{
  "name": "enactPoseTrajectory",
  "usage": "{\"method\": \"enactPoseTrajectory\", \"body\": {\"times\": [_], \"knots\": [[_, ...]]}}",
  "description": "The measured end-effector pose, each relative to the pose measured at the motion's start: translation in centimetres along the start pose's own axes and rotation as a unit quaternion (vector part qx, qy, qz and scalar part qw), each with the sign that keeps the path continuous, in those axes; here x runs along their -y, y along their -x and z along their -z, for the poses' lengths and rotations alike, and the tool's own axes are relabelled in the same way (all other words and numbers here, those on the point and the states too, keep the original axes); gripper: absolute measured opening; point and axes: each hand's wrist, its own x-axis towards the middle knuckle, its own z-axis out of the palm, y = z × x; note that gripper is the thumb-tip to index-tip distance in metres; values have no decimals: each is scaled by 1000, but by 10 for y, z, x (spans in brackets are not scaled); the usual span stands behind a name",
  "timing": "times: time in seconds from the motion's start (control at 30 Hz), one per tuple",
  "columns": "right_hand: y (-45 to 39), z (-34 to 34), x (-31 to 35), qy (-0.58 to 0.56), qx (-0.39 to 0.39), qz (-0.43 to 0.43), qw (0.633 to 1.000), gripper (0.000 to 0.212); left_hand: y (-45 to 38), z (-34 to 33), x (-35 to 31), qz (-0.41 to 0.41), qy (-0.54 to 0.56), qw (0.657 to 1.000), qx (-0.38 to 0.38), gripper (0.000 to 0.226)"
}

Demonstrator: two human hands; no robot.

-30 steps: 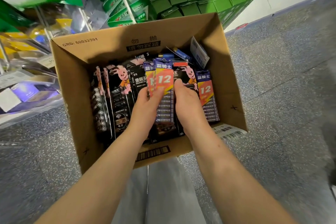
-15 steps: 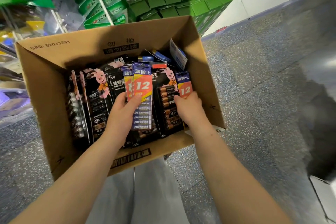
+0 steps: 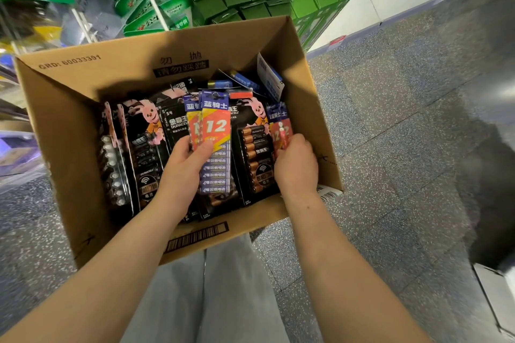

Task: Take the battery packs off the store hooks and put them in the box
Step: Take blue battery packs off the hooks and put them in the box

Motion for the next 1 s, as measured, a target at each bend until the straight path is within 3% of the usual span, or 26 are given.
{"method": "enactPoseTrajectory", "body": {"times": [0.17,0.3,0.4,0.5,0.63,0.73,0.83,1.0], "knots": [[8,20,0,-265,-23,-13,964,9,-1,1,0,7,19,1000,-1,8],[19,19,11,-496,90,-52,862,23,-3,1,-2,15,36,999,-6,10],[27,10,22,-540,156,-70,824,27,-2,-1,-4,17,45,999,-3,11],[33,3,31,-536,187,-45,822,11,-1,-1,-4,12,45,999,-7,10],[38,0,39,-518,168,13,838,10,0,-2,-5,13,30,999,-5,13],[40,-3,45,-513,160,2,843,9,0,-1,-5,11,33,999,-9,31],[41,-3,50,-506,158,-13,848,15,3,0,-7,14,33,999,12,61],[42,5,54,-462,201,-38,863,38,-1,1,-1,12,2,1000,25,57]]}}
